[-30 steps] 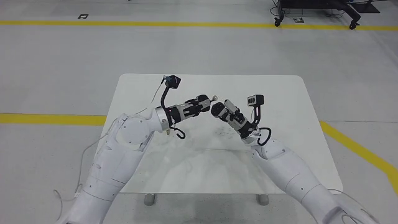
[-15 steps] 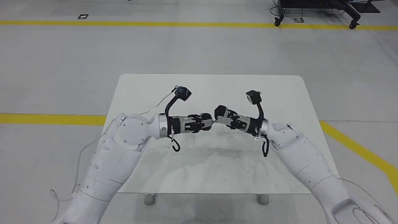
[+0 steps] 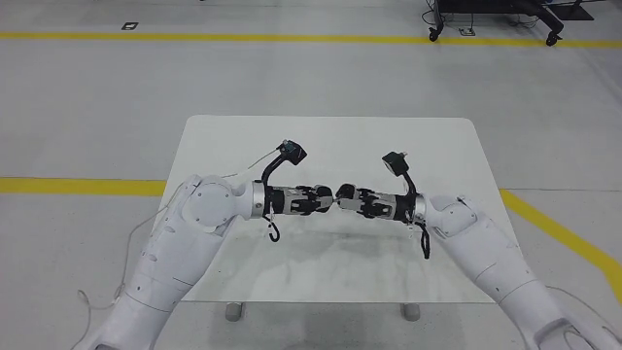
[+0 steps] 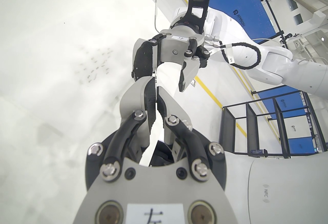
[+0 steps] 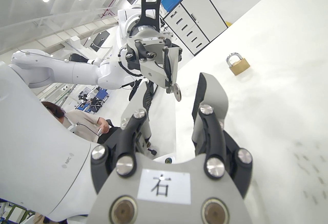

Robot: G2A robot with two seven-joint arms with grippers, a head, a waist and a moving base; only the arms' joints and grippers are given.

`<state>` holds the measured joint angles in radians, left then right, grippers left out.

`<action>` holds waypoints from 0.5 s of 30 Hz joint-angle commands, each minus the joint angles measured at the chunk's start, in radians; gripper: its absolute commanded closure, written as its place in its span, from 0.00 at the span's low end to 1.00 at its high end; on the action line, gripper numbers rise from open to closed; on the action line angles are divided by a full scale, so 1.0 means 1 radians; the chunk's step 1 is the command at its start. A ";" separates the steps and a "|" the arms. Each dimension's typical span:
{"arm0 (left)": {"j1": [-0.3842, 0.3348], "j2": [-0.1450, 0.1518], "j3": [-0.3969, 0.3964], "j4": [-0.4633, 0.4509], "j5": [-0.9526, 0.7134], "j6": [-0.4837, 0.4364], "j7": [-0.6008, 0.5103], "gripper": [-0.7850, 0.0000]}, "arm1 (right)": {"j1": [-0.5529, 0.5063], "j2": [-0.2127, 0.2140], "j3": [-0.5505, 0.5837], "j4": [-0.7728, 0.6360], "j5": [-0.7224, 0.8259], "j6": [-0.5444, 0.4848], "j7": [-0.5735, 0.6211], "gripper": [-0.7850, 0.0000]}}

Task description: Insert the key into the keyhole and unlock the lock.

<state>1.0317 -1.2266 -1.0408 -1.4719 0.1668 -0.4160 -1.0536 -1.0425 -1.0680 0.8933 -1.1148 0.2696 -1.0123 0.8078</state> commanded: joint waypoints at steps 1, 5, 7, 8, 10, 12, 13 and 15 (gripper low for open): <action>0.000 0.002 0.003 -0.001 -0.001 -0.001 0.000 1.00 | 0.006 0.007 -0.012 -0.001 0.010 0.000 0.000 0.65; -0.002 0.005 0.004 0.000 -0.011 -0.001 0.000 1.00 | 0.017 0.019 -0.036 -0.002 0.025 0.000 0.000 0.71; -0.003 0.006 0.007 0.000 -0.014 -0.002 -0.004 1.00 | 0.022 0.024 -0.048 -0.002 0.032 0.000 0.000 0.73; -0.003 0.007 0.009 -0.001 -0.015 -0.002 -0.007 1.00 | 0.024 0.026 -0.054 -0.002 0.035 0.000 0.000 0.79; -0.004 0.008 0.012 -0.001 -0.017 -0.002 -0.009 1.00 | 0.029 0.031 -0.064 -0.001 0.042 0.000 0.000 0.95; -0.005 0.010 0.014 0.000 -0.019 -0.002 -0.009 1.00 | 0.033 0.035 -0.074 -0.001 0.048 0.000 0.000 1.00; -0.006 0.010 0.016 0.000 -0.021 -0.003 -0.010 1.00 | 0.035 0.037 -0.079 -0.001 0.051 0.000 0.000 1.00; -0.008 0.011 0.018 0.001 -0.024 -0.003 -0.010 1.00 | 0.039 0.041 -0.089 -0.002 0.052 0.000 0.000 1.00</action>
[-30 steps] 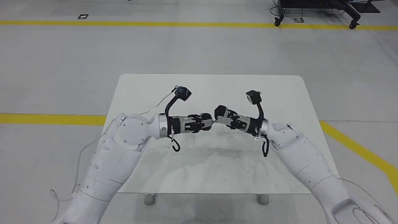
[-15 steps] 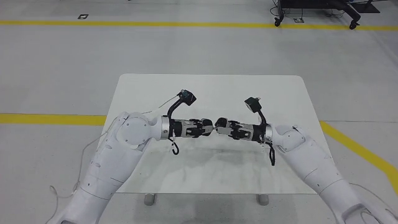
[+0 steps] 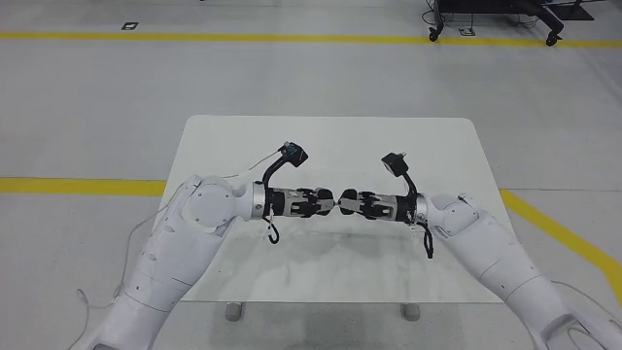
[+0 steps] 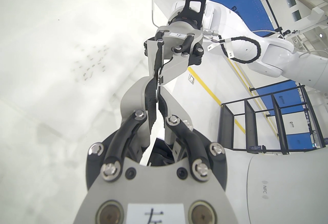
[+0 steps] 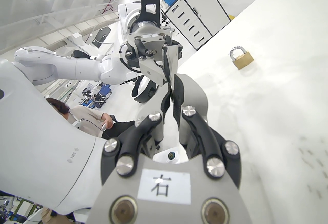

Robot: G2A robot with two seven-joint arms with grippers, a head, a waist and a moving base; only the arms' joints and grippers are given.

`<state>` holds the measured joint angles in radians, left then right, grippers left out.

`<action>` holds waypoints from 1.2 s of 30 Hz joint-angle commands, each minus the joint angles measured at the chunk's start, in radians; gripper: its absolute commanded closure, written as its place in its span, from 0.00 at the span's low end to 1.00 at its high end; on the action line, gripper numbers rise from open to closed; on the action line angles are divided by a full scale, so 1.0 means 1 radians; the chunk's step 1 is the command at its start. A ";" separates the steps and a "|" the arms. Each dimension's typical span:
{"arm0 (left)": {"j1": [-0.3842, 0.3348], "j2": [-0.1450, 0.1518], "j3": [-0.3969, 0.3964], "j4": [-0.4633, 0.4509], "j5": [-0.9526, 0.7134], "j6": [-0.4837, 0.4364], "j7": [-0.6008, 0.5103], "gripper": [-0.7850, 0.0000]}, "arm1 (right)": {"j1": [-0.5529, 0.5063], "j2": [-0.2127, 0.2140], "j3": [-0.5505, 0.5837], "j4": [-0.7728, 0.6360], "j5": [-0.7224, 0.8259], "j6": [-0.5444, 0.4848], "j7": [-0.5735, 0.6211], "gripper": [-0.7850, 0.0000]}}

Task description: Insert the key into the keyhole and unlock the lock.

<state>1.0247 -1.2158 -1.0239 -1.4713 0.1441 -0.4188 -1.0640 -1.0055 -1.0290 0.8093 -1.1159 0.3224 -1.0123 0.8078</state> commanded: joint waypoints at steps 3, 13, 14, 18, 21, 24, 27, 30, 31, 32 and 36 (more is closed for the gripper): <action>-0.004 0.003 0.004 0.003 0.001 0.001 -0.001 1.00 | 0.009 0.008 -0.020 -0.005 -0.009 0.000 0.000 1.00; -0.005 0.011 -0.006 0.008 0.009 0.005 0.042 0.00 | 0.017 0.022 -0.035 -0.013 0.015 0.000 0.000 1.00; -0.003 0.012 -0.009 0.006 0.012 0.007 0.055 0.00 | 0.016 0.023 -0.033 -0.013 0.019 0.000 0.000 1.00; 0.000 0.014 -0.018 0.004 0.019 0.015 0.081 0.00 | 0.016 0.024 -0.027 -0.011 0.026 0.000 0.000 1.00; 0.000 0.014 -0.018 0.004 0.019 0.015 0.081 0.00 | 0.019 0.025 -0.020 -0.003 0.027 0.000 0.000 1.00; 0.000 0.014 -0.018 0.004 0.019 0.015 0.081 0.00 | 0.019 0.025 -0.020 -0.003 0.027 0.000 0.000 1.00; -0.001 0.018 -0.020 -0.015 0.067 0.015 0.084 0.00 | 0.019 0.025 -0.020 -0.003 0.027 0.000 0.000 1.00; 0.016 0.033 -0.068 -0.089 0.145 0.048 0.090 0.00 | 0.019 0.025 -0.020 -0.003 0.027 0.000 0.000 1.00; 0.027 0.040 -0.094 -0.117 0.159 0.059 0.082 0.00 | 0.019 0.025 -0.020 -0.003 0.027 0.000 0.000 1.00; 0.038 0.049 -0.121 -0.146 0.189 0.079 0.064 0.00 | 0.019 0.025 -0.020 -0.003 0.027 0.000 0.000 1.00; 0.072 0.081 -0.164 -0.289 0.497 0.268 -0.138 0.00 | 0.019 0.025 -0.020 -0.003 0.027 0.000 0.000 1.00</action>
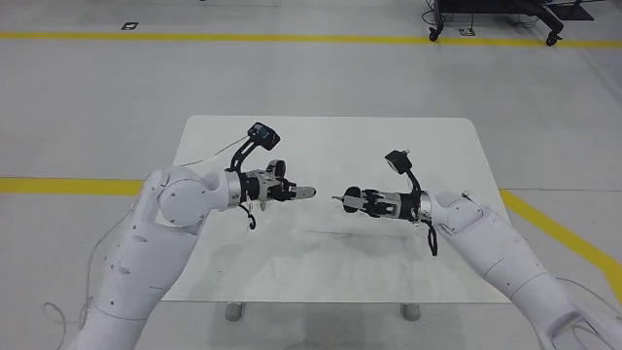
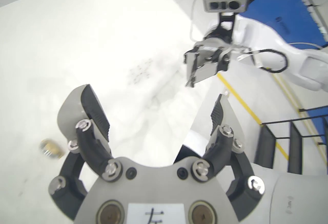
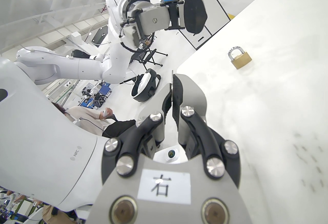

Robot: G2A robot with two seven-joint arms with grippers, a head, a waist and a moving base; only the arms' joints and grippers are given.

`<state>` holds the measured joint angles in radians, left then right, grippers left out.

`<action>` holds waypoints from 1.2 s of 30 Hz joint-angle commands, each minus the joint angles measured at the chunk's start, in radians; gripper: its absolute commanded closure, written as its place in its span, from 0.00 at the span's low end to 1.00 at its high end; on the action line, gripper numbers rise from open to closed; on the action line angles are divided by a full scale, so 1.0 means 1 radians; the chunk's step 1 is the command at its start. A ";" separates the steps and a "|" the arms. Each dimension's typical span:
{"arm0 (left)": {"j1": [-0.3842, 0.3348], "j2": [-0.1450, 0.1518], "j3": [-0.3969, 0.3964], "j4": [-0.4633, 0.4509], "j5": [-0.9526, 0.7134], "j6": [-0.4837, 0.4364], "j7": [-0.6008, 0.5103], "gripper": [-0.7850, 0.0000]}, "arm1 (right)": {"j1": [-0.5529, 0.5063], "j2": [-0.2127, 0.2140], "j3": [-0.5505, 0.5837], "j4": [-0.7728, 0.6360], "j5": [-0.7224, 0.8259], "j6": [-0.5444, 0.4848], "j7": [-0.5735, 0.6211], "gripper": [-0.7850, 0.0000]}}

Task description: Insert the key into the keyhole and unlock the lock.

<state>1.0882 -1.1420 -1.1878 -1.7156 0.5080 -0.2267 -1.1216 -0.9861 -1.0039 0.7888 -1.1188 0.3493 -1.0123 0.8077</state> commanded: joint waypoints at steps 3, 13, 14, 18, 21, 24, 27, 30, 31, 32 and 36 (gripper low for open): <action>0.015 0.016 0.035 -0.102 0.307 0.171 -0.218 0.00 | 0.000 0.000 0.000 0.000 0.000 0.000 0.000 1.00; -0.124 -0.036 0.268 0.166 0.416 0.312 -0.182 0.02 | 0.000 0.000 0.000 0.000 0.000 0.000 0.000 1.00; -0.134 -0.041 0.280 0.186 0.421 0.332 -0.179 0.05 | 0.000 0.000 0.000 0.000 0.000 0.000 0.000 1.00; -0.155 -0.054 0.302 0.229 0.437 0.388 -0.147 0.18 | 0.000 0.000 0.000 0.000 0.000 0.000 0.000 1.00; -0.155 -0.060 0.305 0.255 0.437 0.417 -0.114 0.32 | 0.000 0.000 0.000 0.000 0.000 0.000 0.000 1.00; -0.156 -0.065 0.305 0.279 0.442 0.447 -0.083 0.32 | 0.000 0.000 0.000 0.000 0.000 0.000 0.000 1.00; -0.154 -0.068 0.299 0.301 0.445 0.467 -0.058 0.40 | 0.000 0.000 0.000 0.000 0.000 0.000 0.000 1.00; -0.157 -0.070 0.293 0.318 0.449 0.478 -0.044 0.45 | 0.000 0.000 0.000 0.000 0.000 0.000 0.000 1.00; -0.158 -0.071 0.291 0.322 0.447 0.480 -0.040 0.49 | 0.000 0.000 0.000 0.000 0.000 0.000 0.000 1.00; -0.158 -0.072 0.290 0.325 0.448 0.482 -0.035 0.50 | 0.000 0.000 0.000 0.000 0.000 0.000 0.000 1.00; -0.159 -0.078 0.298 0.328 0.447 0.488 -0.033 0.62 | 0.000 0.000 0.000 0.000 0.000 0.000 0.000 1.00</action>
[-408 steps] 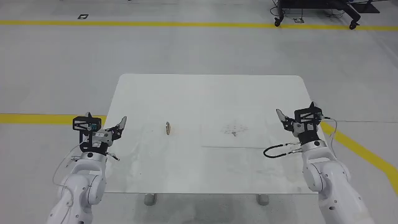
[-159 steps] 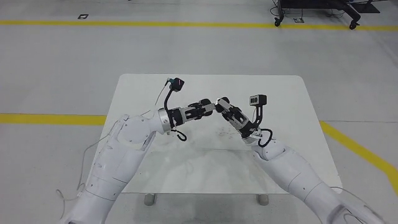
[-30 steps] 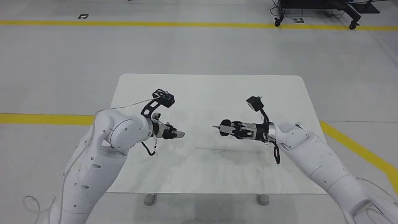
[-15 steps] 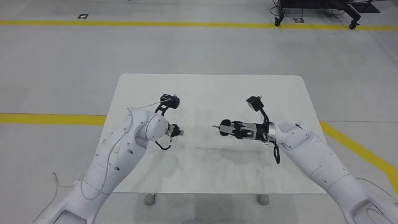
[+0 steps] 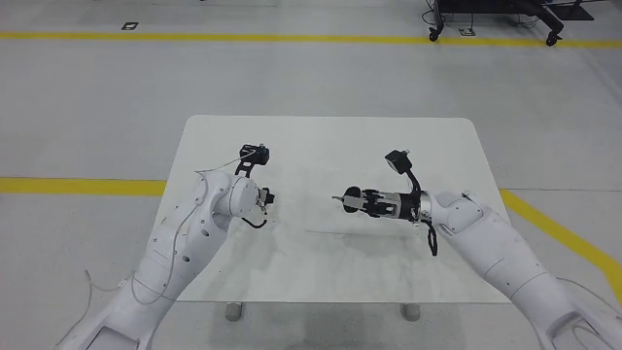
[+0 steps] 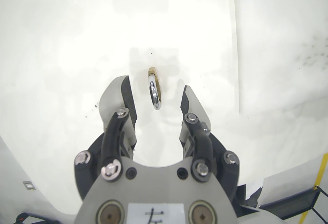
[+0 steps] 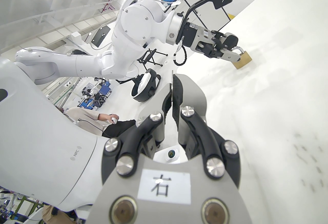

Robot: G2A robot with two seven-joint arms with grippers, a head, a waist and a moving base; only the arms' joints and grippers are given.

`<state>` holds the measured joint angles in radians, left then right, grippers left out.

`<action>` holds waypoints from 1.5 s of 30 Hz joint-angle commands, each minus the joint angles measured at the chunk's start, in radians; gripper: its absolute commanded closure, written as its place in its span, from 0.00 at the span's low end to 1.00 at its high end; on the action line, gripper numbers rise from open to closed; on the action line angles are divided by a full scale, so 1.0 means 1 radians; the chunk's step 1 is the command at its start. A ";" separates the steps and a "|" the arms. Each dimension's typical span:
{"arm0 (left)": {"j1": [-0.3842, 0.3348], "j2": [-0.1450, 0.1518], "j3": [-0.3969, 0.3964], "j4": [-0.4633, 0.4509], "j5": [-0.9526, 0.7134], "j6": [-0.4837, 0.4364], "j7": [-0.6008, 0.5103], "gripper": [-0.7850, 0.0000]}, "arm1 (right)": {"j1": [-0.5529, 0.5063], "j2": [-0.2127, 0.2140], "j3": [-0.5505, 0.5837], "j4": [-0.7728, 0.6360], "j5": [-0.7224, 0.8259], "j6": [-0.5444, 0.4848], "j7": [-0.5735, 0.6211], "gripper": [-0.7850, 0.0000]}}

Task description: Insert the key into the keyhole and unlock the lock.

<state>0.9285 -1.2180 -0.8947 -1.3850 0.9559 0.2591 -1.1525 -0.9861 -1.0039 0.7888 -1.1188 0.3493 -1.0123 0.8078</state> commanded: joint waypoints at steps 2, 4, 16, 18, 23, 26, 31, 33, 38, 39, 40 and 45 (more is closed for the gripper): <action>-0.001 -0.005 0.012 -0.003 0.010 0.013 -0.010 0.73 | 0.000 0.000 0.000 0.000 0.000 0.000 0.000 1.00; -0.013 -0.005 0.035 0.009 0.071 0.002 -0.052 0.93 | 0.000 0.000 0.000 0.000 0.000 0.000 0.000 1.00; -0.001 -0.013 0.015 -0.012 0.056 -0.021 -0.041 1.00 | 0.000 0.000 0.000 0.000 0.000 0.000 0.000 1.00; 0.010 -0.011 0.002 -0.022 0.037 -0.047 -0.023 1.00 | 0.000 0.000 0.000 0.000 0.000 0.000 0.000 1.00; 0.043 -0.005 -0.030 -0.044 0.002 -0.121 0.037 1.00 | 0.000 0.000 0.000 0.000 0.000 0.000 0.000 1.00; 0.051 -0.004 -0.027 -0.050 0.012 -0.126 0.023 1.00 | 0.000 0.000 0.000 0.000 0.000 0.000 0.000 1.00; 0.043 -0.006 -0.025 -0.035 0.019 -0.141 0.011 1.00 | 0.000 0.000 0.000 0.000 0.000 0.000 0.000 1.00; 0.039 -0.008 -0.022 -0.030 0.024 -0.142 0.005 1.00 | 0.000 0.000 0.000 0.000 0.000 0.000 0.000 1.00; 0.036 -0.012 -0.021 -0.021 0.017 -0.144 0.006 0.92 | 0.000 0.000 0.000 0.000 0.000 0.000 0.000 1.00; 0.035 -0.013 -0.022 -0.019 0.016 -0.145 0.007 0.87 | 0.000 0.000 0.000 0.000 0.000 0.000 0.000 1.00; 0.034 -0.013 -0.021 -0.016 0.015 -0.147 0.006 0.84 | 0.000 0.000 0.000 0.000 0.000 0.000 0.000 1.00; 0.031 -0.016 -0.021 -0.010 0.013 -0.152 0.005 0.80 | 0.000 0.000 0.000 0.000 0.000 0.000 0.000 1.00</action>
<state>0.9599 -1.2337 -0.9160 -1.3959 0.9682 0.1078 -1.1477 -0.9861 -1.0039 0.7888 -1.1188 0.3493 -1.0123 0.8078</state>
